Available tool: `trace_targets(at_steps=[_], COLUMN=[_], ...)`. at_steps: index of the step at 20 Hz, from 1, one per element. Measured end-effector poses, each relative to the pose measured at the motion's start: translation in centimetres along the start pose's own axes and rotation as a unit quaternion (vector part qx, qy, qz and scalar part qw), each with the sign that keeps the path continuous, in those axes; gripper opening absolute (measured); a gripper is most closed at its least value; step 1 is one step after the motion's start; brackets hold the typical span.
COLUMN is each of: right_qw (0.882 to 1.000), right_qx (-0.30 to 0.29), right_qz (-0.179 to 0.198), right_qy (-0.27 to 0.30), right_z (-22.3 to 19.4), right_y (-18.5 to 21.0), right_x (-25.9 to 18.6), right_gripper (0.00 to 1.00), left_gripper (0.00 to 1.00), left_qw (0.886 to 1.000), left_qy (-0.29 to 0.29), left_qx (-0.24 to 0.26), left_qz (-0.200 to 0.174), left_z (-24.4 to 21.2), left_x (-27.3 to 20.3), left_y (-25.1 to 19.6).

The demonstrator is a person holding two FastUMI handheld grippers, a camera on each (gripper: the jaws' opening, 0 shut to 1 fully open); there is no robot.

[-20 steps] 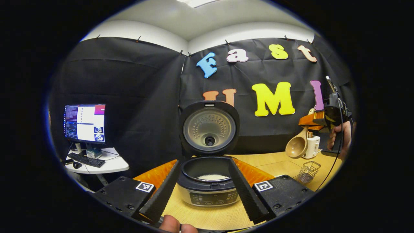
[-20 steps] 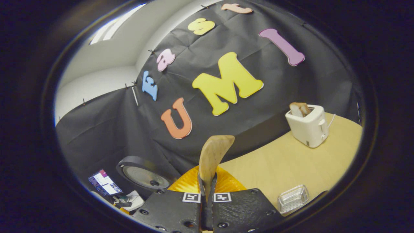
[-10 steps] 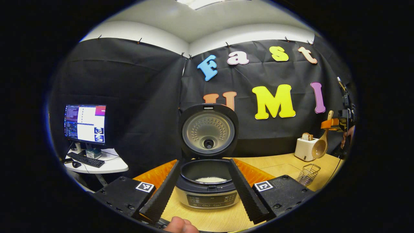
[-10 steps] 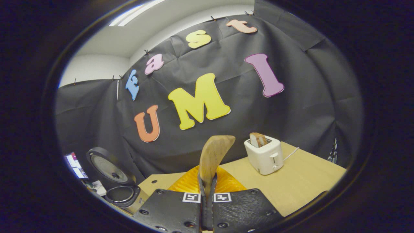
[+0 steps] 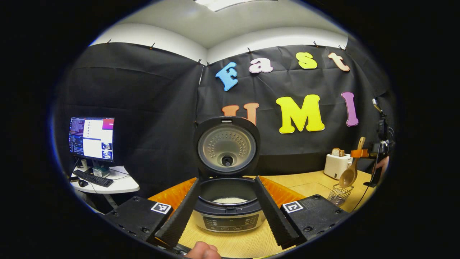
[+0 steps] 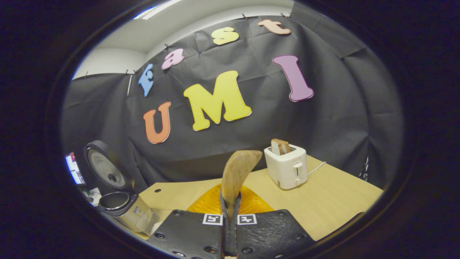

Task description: Close the left gripper, press the button to open the rice cooker; take a wooden spoon from the chopstick holder with the right hand, scoop a spoonful of rice and pour it into the rice cooker, then put the wooden spoon back into the chopstick holder.

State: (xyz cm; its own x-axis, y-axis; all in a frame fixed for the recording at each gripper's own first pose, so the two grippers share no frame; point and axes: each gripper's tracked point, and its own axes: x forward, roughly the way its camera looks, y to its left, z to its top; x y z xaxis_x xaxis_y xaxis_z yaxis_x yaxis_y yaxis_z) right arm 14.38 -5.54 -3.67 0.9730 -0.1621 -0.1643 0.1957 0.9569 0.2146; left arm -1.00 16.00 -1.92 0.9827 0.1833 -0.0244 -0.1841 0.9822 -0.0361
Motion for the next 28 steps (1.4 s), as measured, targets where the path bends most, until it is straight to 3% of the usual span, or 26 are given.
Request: trace_targets(at_steps=[10,17,18,19,25,26,27,28], right_qw=[1.000,0.999,0.999,0.999,1.000,1.000,1.000,0.999], right_qx=[-0.012,0.011,0.012,0.015,0.000,-0.002,-0.004,-0.010], right_qz=[-0.013,-0.010,-0.008,-0.007,-0.019,-0.019,-0.018,-0.018], right_qy=[0.011,0.031,0.034,0.037,0.014,0.016,0.019,0.029], right_z=[-5.1,-7.1,-7.1,-7.2,-5.1,-5.1,-5.2,-5.5], right_y=[-0.5,-1.0,-1.0,-1.2,-2.5,-2.7,-2.9,-3.0], right_x=[1.4,1.9,1.9,2.1,1.2,1.1,1.0,0.8], right_gripper=[0.00,0.02,0.02,0.03,0.18,0.26,0.42,0.52], left_gripper=[0.96,0.96,1.00,0.96,0.96,0.96,0.96,0.96], left_qw=[1.000,1.000,1.000,1.000,1.000,1.000,1.000,1.000], left_qy=[-0.002,-0.002,-0.002,-0.002,0.000,0.000,0.000,0.000], left_qx=[-0.003,0.000,0.001,-0.001,-0.017,-0.019,-0.019,-0.018], left_qz=[-0.001,-0.001,0.003,0.003,-0.002,-0.001,-0.002,-0.002], left_z=[0.3,0.4,0.4,0.5,0.6,0.6,0.7,0.7], left_x=[-0.2,-0.4,-0.4,-0.5,-0.6,-0.6,-0.6,-0.6], left_y=[0.3,0.3,0.6,0.6,0.2,0.2,0.1,0.0])
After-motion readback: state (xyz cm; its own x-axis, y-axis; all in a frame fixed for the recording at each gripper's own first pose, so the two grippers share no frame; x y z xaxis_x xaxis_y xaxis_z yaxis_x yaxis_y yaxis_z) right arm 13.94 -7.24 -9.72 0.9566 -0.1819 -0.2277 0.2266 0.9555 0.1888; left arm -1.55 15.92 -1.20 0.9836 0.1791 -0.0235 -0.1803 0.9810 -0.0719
